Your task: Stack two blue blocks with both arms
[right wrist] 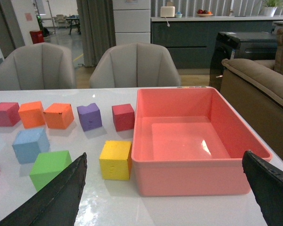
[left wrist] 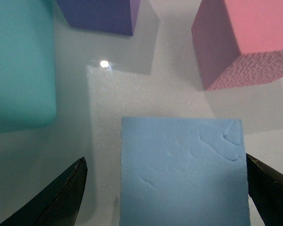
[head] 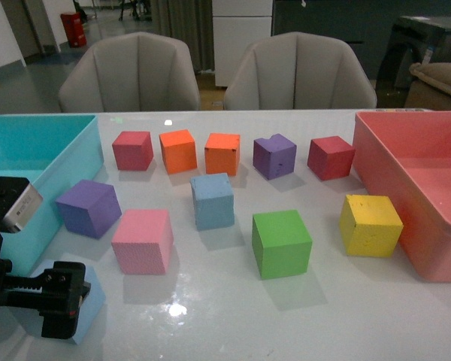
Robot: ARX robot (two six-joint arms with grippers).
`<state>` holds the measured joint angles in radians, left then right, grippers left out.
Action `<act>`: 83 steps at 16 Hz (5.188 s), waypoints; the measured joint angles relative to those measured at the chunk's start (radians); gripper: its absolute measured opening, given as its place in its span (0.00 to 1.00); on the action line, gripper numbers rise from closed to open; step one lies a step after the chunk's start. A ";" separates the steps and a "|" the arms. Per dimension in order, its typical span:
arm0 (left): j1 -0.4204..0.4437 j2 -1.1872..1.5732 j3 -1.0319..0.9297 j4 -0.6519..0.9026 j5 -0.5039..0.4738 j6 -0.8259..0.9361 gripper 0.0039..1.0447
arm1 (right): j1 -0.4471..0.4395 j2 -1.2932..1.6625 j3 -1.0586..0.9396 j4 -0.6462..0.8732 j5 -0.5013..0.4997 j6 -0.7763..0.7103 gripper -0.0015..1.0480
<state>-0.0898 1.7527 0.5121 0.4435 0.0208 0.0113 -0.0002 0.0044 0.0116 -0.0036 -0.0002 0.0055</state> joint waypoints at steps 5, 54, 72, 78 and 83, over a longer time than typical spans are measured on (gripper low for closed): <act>-0.006 0.120 0.017 0.055 -0.002 -0.015 0.94 | 0.000 0.000 0.000 0.000 0.000 0.000 0.94; -0.332 0.517 1.018 -0.506 -0.188 -0.168 0.63 | 0.000 0.000 0.000 0.000 0.000 0.000 0.94; -0.486 -0.240 0.453 0.102 -0.445 -0.045 0.76 | 0.000 0.000 0.000 0.000 0.000 0.000 0.94; -0.212 -0.814 -0.213 0.171 -0.322 -0.030 0.01 | 0.000 0.000 0.000 0.000 0.000 0.000 0.94; -0.071 -1.033 -0.373 0.127 -0.180 -0.026 0.01 | 0.000 0.000 0.000 0.000 0.000 0.000 0.94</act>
<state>-0.1608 0.7200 0.1390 0.5705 -0.1589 -0.0143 -0.0002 0.0044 0.0116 -0.0036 -0.0002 0.0055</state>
